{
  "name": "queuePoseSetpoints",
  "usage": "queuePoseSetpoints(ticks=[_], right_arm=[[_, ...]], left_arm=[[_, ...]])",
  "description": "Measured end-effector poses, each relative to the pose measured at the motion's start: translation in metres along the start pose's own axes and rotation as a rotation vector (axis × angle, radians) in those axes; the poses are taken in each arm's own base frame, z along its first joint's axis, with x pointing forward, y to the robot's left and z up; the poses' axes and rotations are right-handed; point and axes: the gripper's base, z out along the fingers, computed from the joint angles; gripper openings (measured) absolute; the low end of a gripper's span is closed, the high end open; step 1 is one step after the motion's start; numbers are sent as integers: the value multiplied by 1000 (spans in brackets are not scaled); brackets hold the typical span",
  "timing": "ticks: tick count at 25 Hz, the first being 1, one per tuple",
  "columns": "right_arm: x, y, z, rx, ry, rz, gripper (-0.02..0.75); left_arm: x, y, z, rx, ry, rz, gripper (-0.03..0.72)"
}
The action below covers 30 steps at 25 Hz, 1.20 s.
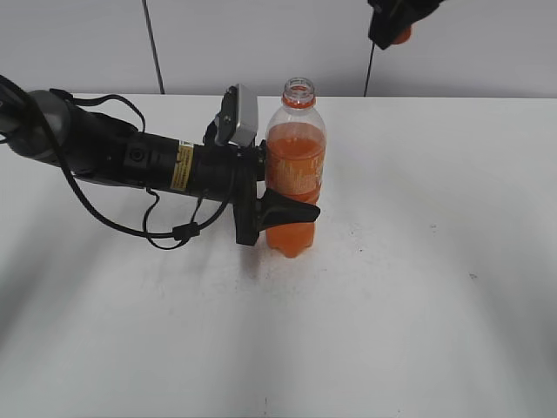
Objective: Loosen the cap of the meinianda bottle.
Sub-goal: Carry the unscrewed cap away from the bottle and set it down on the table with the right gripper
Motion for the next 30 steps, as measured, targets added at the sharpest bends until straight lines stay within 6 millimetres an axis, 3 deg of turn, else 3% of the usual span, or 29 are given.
queuePoseSetpoints(ticks=[5,10,14,18,23,30], right_arm=[[45,-38,23,11,94,323,273],[110,-66,63,48,179,640,273],[155,-73,89,80,208,814,273],[188,-66,111,93,235,910,273],[211,-53,133,71,295,946,273],[224,-48,170,41,353,951,273]], left_arm=[[0,0,0,0,0,0,420],[0,0,0,0,0,0,420],[0,0,0,0,0,0,420],[0,0,0,0,0,0,420],[0,0,0,0,0,0,420],[0,0,0,1,-2,0,420]])
